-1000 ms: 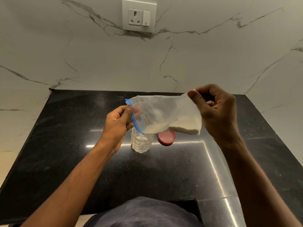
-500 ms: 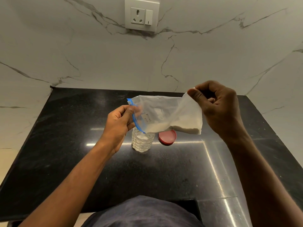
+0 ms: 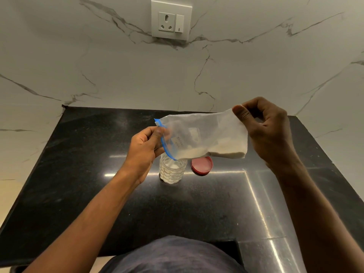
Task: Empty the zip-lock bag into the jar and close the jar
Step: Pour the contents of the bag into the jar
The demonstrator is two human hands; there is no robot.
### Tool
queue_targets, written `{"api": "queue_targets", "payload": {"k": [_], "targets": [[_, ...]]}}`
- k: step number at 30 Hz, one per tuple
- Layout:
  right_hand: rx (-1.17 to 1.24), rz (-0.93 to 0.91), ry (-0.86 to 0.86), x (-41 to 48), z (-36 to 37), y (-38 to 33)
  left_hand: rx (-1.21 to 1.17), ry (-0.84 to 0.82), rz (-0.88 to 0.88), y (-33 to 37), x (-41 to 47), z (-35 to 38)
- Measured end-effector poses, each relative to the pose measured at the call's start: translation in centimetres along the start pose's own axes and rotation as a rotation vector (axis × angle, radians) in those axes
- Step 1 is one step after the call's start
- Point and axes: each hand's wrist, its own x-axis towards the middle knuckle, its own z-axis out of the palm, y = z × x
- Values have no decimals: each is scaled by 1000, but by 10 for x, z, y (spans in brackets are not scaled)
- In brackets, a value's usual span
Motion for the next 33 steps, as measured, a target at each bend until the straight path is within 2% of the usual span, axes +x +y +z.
{"api": "queue_targets", "payload": {"k": [20,28,31,33], "targets": [[-50,-45,-12,2,1,-8,-2,8,-12,-4,-3,-4],[-175,-106,-86,11,-4,-17,-29,4,-22,-5,-4,-4],[-168,-109,-43,11,-3,-20,-66,-14,-16,-2,-5,-2],[-203,-130,-73,10,-1,-23,-68,-14,-17,-2,-5,-3]]}}
